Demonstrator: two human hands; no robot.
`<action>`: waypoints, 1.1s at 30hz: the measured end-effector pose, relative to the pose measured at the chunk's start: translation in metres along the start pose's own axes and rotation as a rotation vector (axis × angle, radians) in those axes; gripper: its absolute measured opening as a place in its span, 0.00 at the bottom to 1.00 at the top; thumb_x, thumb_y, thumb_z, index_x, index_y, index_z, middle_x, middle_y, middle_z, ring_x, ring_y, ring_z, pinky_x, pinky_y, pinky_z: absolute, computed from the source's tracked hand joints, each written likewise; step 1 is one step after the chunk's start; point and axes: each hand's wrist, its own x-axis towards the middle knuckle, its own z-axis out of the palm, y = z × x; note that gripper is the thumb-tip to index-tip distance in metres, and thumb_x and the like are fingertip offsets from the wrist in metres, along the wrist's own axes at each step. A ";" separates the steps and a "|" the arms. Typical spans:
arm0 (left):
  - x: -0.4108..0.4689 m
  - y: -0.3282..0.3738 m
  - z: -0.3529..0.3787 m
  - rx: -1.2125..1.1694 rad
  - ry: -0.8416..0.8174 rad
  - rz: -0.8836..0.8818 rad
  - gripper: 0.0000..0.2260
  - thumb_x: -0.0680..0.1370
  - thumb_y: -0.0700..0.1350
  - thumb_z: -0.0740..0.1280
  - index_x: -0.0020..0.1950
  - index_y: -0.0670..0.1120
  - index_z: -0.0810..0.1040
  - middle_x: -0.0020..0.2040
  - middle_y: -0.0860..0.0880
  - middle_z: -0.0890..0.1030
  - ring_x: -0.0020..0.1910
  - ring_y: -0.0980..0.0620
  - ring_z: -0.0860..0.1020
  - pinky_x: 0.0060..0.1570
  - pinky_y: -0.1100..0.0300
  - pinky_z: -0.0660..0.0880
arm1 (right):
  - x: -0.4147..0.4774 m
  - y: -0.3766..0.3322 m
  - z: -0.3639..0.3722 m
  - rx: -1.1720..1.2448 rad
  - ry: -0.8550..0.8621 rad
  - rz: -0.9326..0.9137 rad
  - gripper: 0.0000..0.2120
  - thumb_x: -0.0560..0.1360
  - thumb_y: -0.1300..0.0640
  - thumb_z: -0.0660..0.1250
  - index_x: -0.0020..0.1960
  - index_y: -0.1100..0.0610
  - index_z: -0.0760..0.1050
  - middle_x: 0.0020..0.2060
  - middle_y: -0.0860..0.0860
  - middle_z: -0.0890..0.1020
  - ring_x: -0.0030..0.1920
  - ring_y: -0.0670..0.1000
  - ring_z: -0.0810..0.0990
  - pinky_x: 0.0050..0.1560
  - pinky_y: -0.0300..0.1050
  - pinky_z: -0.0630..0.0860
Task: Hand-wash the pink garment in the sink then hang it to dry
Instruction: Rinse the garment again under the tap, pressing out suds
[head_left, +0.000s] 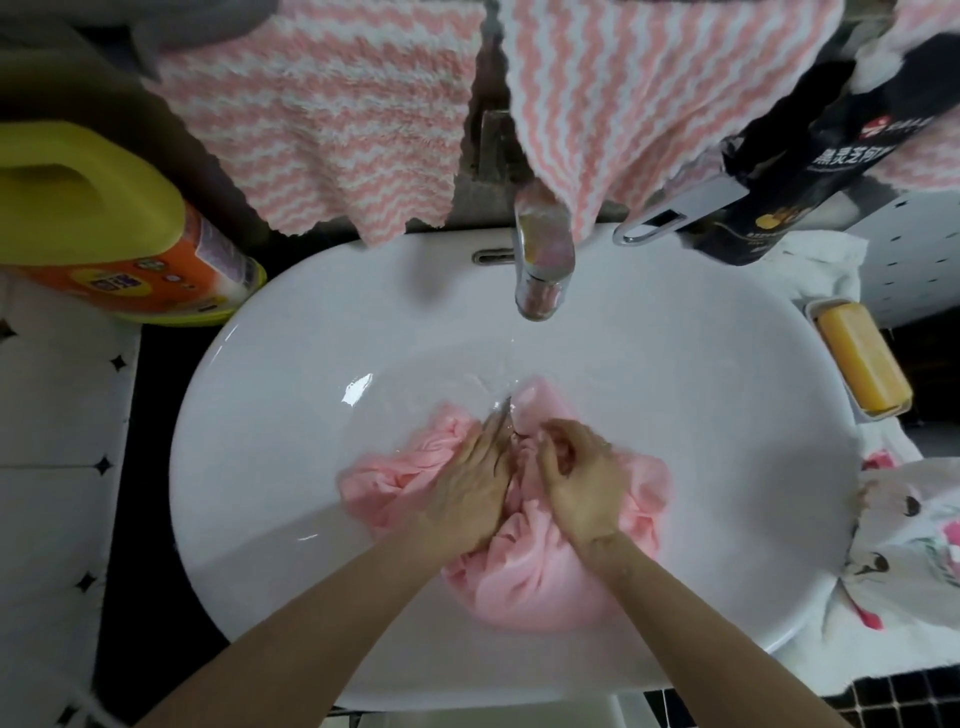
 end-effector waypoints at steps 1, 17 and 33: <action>-0.001 0.001 -0.001 0.002 0.008 -0.008 0.26 0.78 0.45 0.47 0.76 0.37 0.55 0.76 0.38 0.53 0.76 0.41 0.47 0.75 0.47 0.45 | 0.004 -0.002 -0.001 -0.046 0.090 -0.039 0.16 0.72 0.45 0.59 0.48 0.53 0.80 0.44 0.51 0.79 0.43 0.52 0.76 0.38 0.42 0.70; -0.030 0.002 -0.007 0.136 -0.050 0.022 0.27 0.73 0.52 0.52 0.66 0.39 0.72 0.62 0.41 0.77 0.57 0.42 0.76 0.56 0.49 0.73 | 0.047 -0.009 0.023 -0.207 -0.511 0.004 0.06 0.69 0.67 0.62 0.42 0.58 0.72 0.43 0.56 0.76 0.42 0.59 0.77 0.44 0.51 0.76; -0.031 0.016 -0.014 -0.291 0.028 -0.190 0.13 0.69 0.45 0.64 0.53 0.45 0.69 0.45 0.48 0.77 0.43 0.46 0.77 0.41 0.57 0.67 | 0.043 -0.014 0.025 -0.222 -0.525 0.028 0.10 0.74 0.60 0.64 0.54 0.60 0.71 0.52 0.56 0.75 0.50 0.59 0.76 0.46 0.47 0.70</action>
